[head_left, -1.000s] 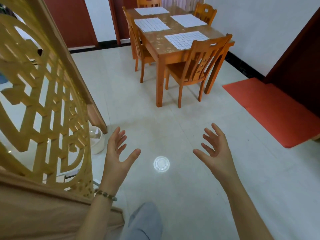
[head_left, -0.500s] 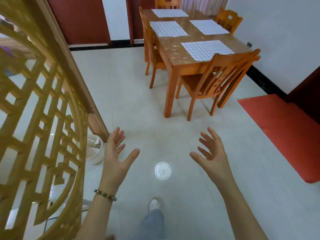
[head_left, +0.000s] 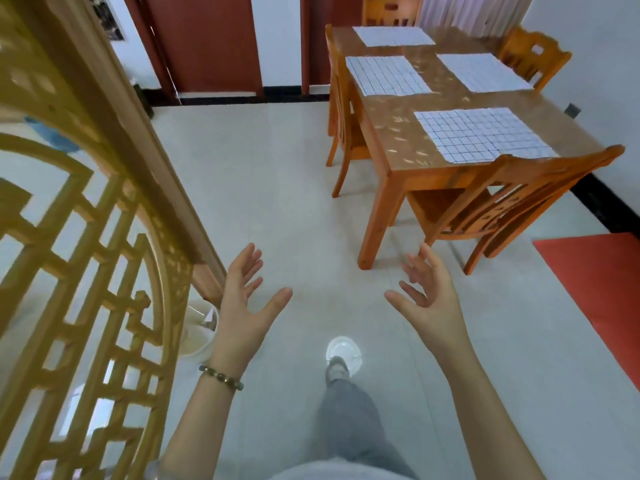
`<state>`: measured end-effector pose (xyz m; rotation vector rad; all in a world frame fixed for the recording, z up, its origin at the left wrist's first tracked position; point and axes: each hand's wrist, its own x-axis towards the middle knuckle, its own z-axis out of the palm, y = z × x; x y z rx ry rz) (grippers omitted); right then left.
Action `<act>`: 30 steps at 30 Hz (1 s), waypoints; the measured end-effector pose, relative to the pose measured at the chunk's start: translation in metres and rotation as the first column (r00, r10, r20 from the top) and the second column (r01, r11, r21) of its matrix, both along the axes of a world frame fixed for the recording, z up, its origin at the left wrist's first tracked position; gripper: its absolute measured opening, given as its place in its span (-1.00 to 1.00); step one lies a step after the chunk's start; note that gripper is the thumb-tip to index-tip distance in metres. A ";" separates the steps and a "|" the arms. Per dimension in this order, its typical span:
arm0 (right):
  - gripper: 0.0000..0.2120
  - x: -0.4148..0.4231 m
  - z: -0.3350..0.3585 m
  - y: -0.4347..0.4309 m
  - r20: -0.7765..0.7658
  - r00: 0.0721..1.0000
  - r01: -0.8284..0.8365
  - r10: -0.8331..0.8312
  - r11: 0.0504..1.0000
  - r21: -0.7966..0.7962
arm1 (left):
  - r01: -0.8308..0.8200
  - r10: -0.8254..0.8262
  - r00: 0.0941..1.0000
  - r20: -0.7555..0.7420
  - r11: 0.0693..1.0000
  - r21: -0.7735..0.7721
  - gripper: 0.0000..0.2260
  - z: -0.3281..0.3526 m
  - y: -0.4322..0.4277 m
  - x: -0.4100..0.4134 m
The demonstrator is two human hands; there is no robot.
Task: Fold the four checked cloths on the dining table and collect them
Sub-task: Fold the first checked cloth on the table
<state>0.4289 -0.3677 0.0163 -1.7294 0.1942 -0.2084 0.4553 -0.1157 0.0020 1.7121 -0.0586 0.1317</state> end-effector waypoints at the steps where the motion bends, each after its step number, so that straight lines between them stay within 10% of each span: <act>1: -0.25 0.022 -0.001 -0.003 0.006 1.000 -0.001 0.001 1.000 0.000 | -0.007 0.007 1.000 -0.001 1.000 -0.013 -0.30 -0.001 -0.003 0.020; 30: -0.23 0.642 -0.006 0.021 0.000 0.989 -0.146 0.146 0.988 0.051 | -0.141 0.142 0.990 0.009 0.988 -0.066 -0.33 -0.005 0.011 0.600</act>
